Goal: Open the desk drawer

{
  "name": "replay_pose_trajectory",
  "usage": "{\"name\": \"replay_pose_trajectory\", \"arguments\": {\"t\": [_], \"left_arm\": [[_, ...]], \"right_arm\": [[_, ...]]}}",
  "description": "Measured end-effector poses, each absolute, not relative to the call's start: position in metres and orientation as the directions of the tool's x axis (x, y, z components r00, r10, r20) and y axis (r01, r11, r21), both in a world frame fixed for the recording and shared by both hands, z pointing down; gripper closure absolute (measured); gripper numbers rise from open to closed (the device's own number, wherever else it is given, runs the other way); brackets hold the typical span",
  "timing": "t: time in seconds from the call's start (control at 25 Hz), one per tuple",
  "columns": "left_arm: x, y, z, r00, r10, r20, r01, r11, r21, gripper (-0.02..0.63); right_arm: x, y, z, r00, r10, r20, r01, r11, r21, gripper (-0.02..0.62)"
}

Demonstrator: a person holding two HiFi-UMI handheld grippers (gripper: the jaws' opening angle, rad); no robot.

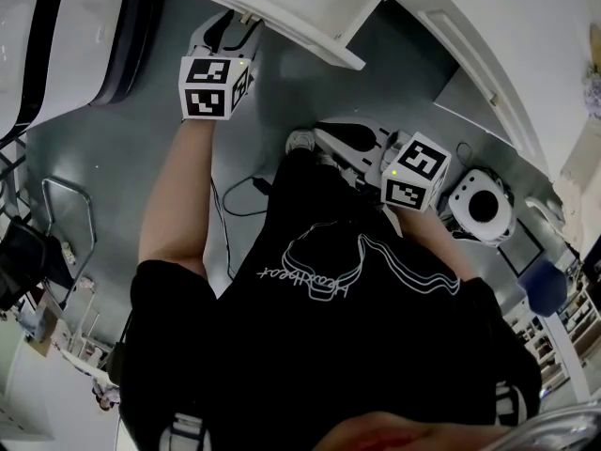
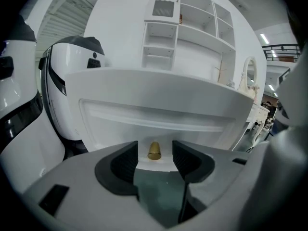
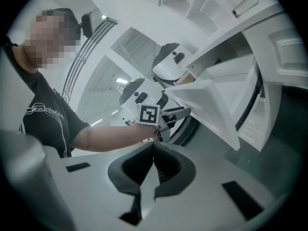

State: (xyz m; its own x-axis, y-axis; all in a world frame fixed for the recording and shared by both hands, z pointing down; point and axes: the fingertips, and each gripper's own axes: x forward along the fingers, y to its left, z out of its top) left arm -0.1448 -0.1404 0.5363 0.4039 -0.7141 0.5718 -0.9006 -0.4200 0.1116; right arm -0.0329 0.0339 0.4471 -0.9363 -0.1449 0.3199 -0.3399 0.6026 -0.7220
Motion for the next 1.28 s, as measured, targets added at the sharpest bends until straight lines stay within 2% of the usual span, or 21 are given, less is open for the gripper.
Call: {"name": "replay_pose_trajectory", "arguments": {"t": [0.24, 0.44, 0.6, 0.8, 0.84, 0.96, 1.0, 1.08, 1.28], "left_arm": [[-0.138, -0.115, 0.487, 0.408, -0.741, 0.534, -0.899, -0.426, 0.096, 0.379], [-0.114, -0.067, 0.422, 0.471, -0.730, 0.496, -0.873, -0.468, 0.140, 0.380], [-0.083, -0.017, 0.378, 0.489, -0.733, 0.473, -0.870, -0.449, 0.203, 0.382], [-0.053, 0.035, 0.315, 0.573, -0.737, 0.359, -0.811, -0.445, 0.381, 0.392], [-0.051, 0.044, 0.300, 0.583, -0.745, 0.324, -0.795, -0.441, 0.415, 0.407], [-0.050, 0.065, 0.253, 0.549, -0.799, 0.245, -0.808, -0.433, 0.398, 0.544], [-0.048, 0.072, 0.238, 0.541, -0.811, 0.222, -0.814, -0.439, 0.381, 0.564], [-0.037, 0.085, 0.210, 0.553, -0.813, 0.181, -0.805, -0.466, 0.366, 0.596], [-0.010, 0.113, 0.162, 0.585, -0.797, 0.150, -0.798, -0.532, 0.285, 0.601]], "right_arm": [[-0.014, 0.041, 0.428, -0.937, -0.159, 0.310, -0.338, 0.634, -0.696, 0.589], [0.005, 0.042, 0.388, -0.939, -0.179, 0.293, -0.333, 0.685, -0.648, 0.589], [0.020, 0.043, 0.343, -0.938, -0.238, 0.253, -0.344, 0.740, -0.578, 0.589], [0.031, 0.055, 0.280, -0.956, -0.231, 0.180, -0.292, 0.812, -0.505, 0.589], [0.034, 0.058, 0.268, -0.957, -0.233, 0.171, -0.288, 0.824, -0.489, 0.589], [0.044, 0.067, 0.229, -0.953, -0.273, 0.130, -0.302, 0.838, -0.454, 0.589], [0.048, 0.070, 0.217, -0.952, -0.286, 0.110, -0.304, 0.838, -0.453, 0.589], [0.055, 0.076, 0.194, -0.953, -0.294, 0.067, -0.292, 0.842, -0.453, 0.589], [0.061, 0.097, 0.155, -0.959, -0.282, 0.022, -0.267, 0.875, -0.403, 0.589]]}}
